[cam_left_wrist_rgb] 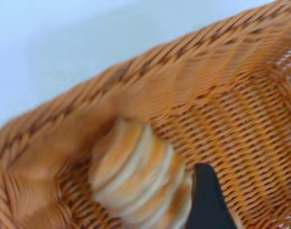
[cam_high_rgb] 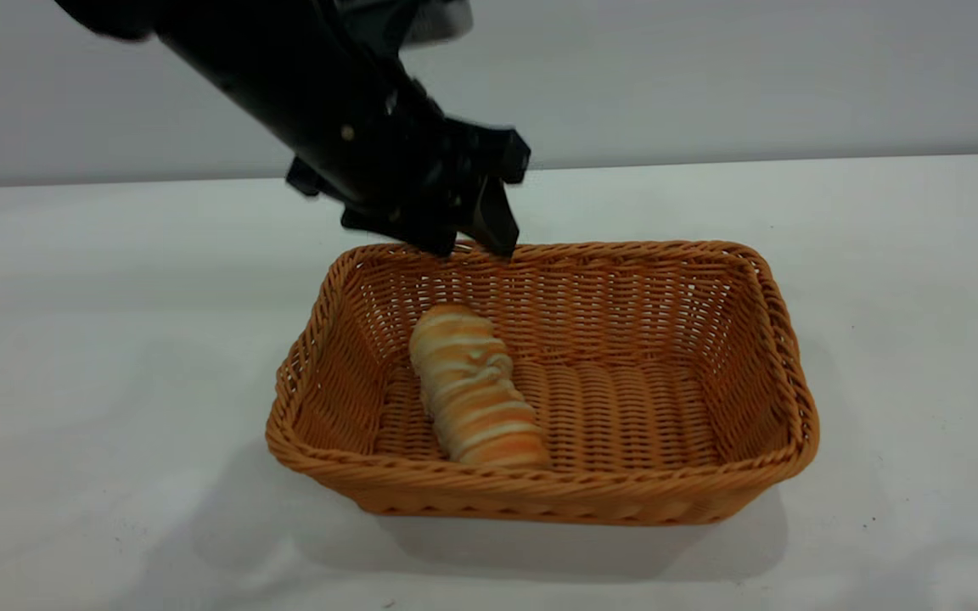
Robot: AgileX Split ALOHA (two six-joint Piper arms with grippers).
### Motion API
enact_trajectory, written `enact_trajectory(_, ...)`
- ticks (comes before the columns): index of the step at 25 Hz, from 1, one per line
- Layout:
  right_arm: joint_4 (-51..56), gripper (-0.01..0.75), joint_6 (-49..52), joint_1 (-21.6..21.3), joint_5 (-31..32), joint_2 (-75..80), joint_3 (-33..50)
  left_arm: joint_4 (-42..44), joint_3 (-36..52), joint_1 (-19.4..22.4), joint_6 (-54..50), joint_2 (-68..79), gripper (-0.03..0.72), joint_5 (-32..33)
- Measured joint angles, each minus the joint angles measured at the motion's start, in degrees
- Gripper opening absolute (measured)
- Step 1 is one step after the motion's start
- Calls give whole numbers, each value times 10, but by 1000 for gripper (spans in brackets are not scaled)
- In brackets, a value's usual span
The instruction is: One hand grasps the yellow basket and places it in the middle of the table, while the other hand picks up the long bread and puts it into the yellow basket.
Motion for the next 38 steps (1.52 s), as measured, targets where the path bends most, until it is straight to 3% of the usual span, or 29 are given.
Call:
enact_trajectory(5,-31,586,3,0,41,-28,0,1,0,29,76,-86,537,62)
enact_trajectory(16,-129,557,80,0,133,-173,0,12,0,213,87,-330,537,309)
enact_trajectory(21,-176,537,132,0,147,-264,0,23,0,268,87,-405,537,417)
enact_trajectory(25,-214,523,171,0,156,-309,1,61,3,282,72,-456,537,476)
enact_trajectory(38,-296,464,240,0,118,-437,154,112,173,285,20,-707,537,491)
